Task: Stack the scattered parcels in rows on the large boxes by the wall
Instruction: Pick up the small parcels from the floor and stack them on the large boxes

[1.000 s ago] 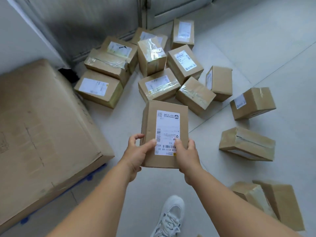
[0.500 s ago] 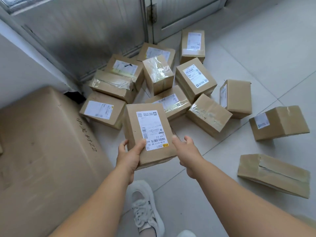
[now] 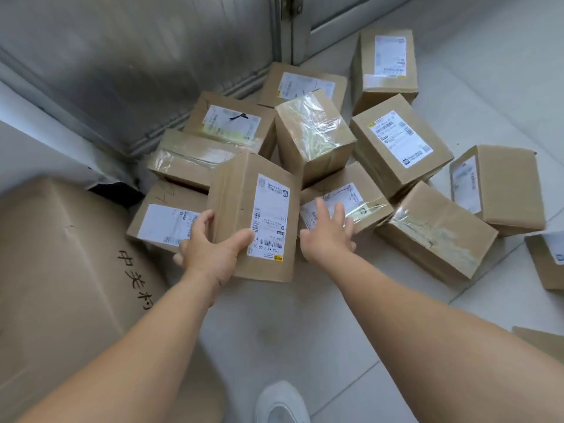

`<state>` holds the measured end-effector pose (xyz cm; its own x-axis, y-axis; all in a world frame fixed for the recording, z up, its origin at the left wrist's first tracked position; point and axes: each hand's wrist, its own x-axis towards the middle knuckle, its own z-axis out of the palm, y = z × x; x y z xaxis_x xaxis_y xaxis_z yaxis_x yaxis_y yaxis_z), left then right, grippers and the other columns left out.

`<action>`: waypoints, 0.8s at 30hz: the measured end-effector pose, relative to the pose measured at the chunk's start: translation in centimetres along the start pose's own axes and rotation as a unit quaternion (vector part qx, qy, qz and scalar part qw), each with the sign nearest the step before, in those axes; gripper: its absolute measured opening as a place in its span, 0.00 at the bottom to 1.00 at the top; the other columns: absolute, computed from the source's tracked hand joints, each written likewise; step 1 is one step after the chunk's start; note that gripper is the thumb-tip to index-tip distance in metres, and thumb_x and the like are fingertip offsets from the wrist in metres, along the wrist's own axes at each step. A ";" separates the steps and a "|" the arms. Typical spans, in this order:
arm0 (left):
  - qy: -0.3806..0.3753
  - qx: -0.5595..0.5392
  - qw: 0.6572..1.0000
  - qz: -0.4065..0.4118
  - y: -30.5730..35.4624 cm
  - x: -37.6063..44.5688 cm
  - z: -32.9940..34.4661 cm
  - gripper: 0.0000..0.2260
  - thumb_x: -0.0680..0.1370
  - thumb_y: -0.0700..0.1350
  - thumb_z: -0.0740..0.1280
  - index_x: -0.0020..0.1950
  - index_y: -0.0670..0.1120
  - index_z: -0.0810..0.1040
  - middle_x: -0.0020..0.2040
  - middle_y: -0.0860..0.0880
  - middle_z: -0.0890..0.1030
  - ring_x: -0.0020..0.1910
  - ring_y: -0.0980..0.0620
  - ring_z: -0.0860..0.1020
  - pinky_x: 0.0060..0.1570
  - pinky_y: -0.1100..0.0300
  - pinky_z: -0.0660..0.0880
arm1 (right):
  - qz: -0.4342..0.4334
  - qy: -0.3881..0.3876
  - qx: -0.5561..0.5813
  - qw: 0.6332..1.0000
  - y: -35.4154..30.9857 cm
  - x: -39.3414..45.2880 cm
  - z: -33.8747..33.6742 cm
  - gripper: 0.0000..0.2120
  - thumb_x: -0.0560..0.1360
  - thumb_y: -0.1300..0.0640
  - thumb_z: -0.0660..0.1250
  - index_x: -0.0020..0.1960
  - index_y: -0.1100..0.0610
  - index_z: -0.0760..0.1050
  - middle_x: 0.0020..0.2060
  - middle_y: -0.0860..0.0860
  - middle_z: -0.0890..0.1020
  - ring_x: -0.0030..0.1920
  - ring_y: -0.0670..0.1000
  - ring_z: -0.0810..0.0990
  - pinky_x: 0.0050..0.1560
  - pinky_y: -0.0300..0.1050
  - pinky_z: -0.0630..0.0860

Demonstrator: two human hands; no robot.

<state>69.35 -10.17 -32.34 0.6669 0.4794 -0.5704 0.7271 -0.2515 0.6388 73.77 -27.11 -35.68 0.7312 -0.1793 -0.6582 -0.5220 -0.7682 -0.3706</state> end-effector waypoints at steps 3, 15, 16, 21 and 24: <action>0.011 0.052 0.998 0.025 0.1 0.6 0.2 0.38 0.57 0.61 0.68 0.67 0.67 0.62 0.62 0.50 0.64 0.64 0.47 0.58 0.62 0.53 0.62 | -0.058 -0.008 -0.123 0.991 -1.8 2.5 0.9 0.34 0.75 0.61 0.55 0.76 0.43 0.48 0.77 0.45 0.39 0.76 0.59 0.36 0.69 0.68 0.51; -0.004 0.077 0.997 0.002 -0.9 0.5 0.6 0.38 0.57 0.61 0.67 0.68 0.67 0.62 0.61 0.50 0.63 0.63 0.48 0.59 0.64 0.52 0.61 | -0.113 -0.039 -0.294 0.948 5.7 1.2 1.6 0.23 0.81 0.43 0.47 0.67 0.51 0.70 0.75 0.49 0.55 0.74 0.58 0.28 0.64 0.77 0.51; -0.010 0.075 0.997 -0.003 -1.1 -0.1 1.1 0.39 0.57 0.61 0.67 0.68 0.66 0.62 0.62 0.50 0.63 0.64 0.47 0.59 0.62 0.53 0.61 | -0.123 -0.039 -0.303 0.944 7.3 0.1 1.7 0.21 0.81 0.44 0.48 0.67 0.52 0.70 0.74 0.48 0.56 0.75 0.56 0.30 0.65 0.76 0.51; -0.056 0.056 0.996 -0.033 -2.6 -3.6 4.5 0.40 0.59 0.60 0.69 0.70 0.65 0.61 0.65 0.49 0.62 0.65 0.47 0.59 0.60 0.55 0.61 | -0.033 0.049 -0.201 0.978 12.6 -3.5 1.0 0.44 0.72 0.36 0.65 0.76 0.44 0.42 0.76 0.49 0.39 0.76 0.55 0.37 0.71 0.64 0.51; -0.057 0.046 0.996 -0.046 -3.3 -4.1 5.7 0.38 0.64 0.58 0.73 0.71 0.64 0.60 0.65 0.49 0.62 0.66 0.46 0.59 0.56 0.58 0.60 | 0.139 0.060 -0.075 0.986 13.4 -3.2 0.2 0.65 0.60 0.29 0.71 0.74 0.47 0.27 0.75 0.52 0.31 0.76 0.60 0.35 0.67 0.70 0.53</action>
<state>65.15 -16.05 -35.06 0.6078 0.4060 -0.6825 0.7939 -0.2894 0.5348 64.33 -36.72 -38.74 0.6200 -0.4603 -0.6354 -0.6458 -0.7593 -0.0801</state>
